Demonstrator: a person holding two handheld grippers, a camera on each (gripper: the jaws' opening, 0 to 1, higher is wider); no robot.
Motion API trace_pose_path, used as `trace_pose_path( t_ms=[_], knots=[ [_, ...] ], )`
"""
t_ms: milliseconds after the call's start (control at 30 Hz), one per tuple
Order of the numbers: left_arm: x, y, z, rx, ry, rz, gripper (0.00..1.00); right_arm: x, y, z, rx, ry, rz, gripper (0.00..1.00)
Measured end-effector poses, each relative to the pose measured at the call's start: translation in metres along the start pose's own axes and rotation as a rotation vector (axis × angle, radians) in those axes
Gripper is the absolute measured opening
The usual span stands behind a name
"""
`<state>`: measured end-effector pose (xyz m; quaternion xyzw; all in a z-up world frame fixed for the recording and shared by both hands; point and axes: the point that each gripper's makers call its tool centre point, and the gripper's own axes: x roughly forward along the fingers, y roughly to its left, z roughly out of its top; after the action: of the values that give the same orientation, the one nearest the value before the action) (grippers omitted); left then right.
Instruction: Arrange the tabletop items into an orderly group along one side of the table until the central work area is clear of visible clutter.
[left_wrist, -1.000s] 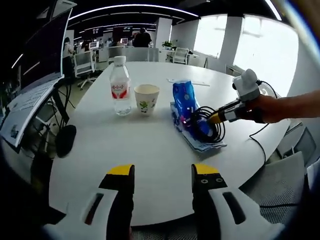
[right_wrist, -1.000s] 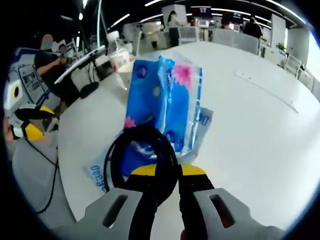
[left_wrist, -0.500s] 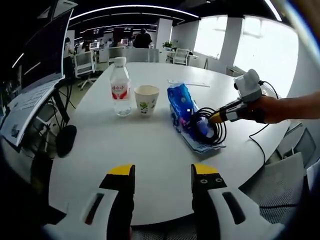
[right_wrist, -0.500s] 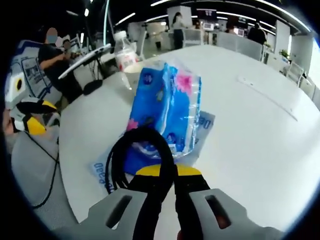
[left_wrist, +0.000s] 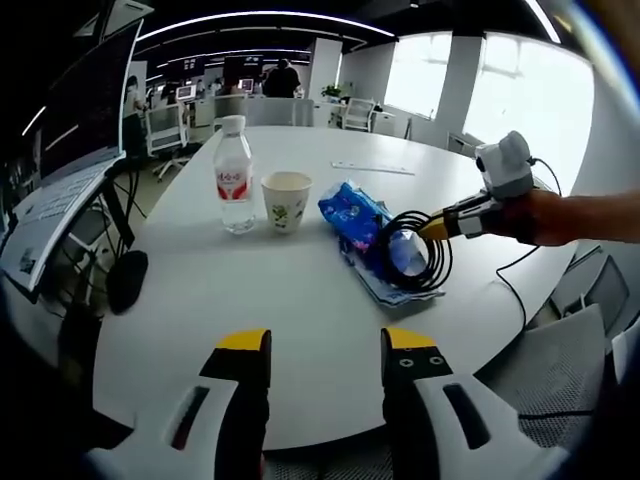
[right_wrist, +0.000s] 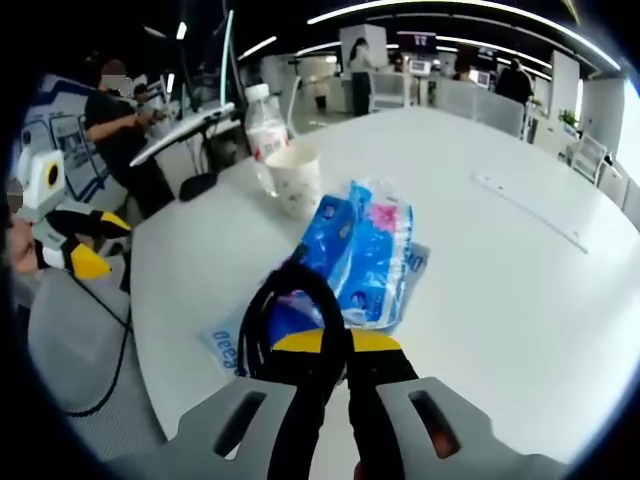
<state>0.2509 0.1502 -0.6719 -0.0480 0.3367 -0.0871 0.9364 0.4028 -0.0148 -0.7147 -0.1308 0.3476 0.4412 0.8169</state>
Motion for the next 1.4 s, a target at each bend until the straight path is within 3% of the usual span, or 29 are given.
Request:
trace_pose_path(
  t_ms=[633,1167,1400],
  knots=[
    [-0.001,-0.009,0.006,0.030,-0.009,-0.023,0.43,-0.023,0.023,0.011,-0.046,-0.047,-0.018,0.03],
    [-0.003,-0.016,0.004,0.040,-0.010,-0.029,0.43,-0.041,0.027,0.010,-0.050,-0.075,-0.037,0.03],
    [0.000,-0.023,0.011,0.036,-0.023,-0.040,0.43,-0.052,0.024,0.006,-0.027,-0.086,-0.056,0.03]
  ],
)
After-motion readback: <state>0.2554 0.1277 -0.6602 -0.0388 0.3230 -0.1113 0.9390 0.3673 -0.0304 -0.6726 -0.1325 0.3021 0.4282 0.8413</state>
